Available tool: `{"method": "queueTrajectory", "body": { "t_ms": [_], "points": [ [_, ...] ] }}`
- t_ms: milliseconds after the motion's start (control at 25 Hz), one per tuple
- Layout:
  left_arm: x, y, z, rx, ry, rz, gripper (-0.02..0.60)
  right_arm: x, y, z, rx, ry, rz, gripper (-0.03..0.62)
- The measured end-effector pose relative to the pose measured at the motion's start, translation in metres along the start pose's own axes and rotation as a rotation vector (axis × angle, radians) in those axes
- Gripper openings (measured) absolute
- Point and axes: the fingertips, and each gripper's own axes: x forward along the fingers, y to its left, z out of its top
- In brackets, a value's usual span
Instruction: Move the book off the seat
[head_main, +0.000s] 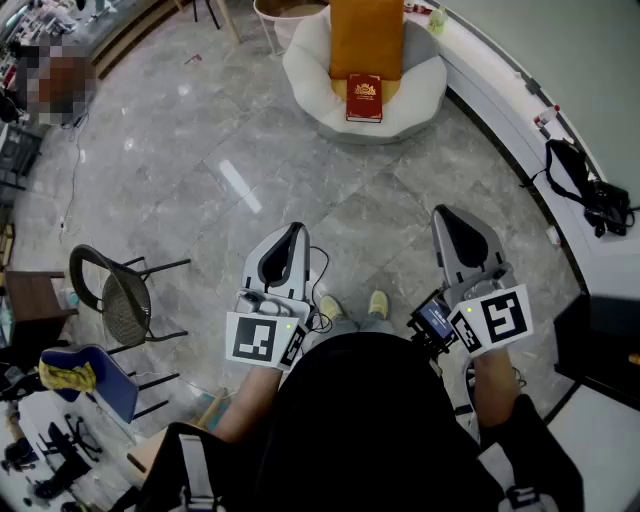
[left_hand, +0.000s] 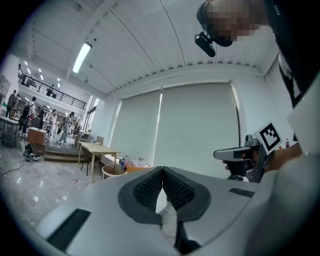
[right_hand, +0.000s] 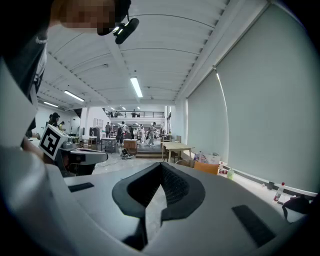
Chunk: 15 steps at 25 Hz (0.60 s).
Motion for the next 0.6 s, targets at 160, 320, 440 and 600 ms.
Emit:
{"method": "queueTrajectory", "body": {
  "t_ms": [160,320,440,600],
  "points": [
    [0.003,-0.013,0.012,0.021,-0.017,-0.004,0.012,-0.008,-0.011,0.005,0.029,-0.026,-0.018,0.012],
    [0.001,-0.026,0.02,0.05,-0.021,-0.019,0.012,-0.013,-0.011,0.006,0.07,-0.043,-0.017,0.012],
    [0.0,-0.026,0.023,0.059,-0.023,-0.034,0.012,-0.013,-0.007,0.007,0.103,-0.065,-0.002,0.012],
    [-0.009,-0.015,0.023,0.049,-0.024,-0.04,0.012,-0.011,0.006,0.004,0.131,-0.069,0.001,0.012]
  ]
}}
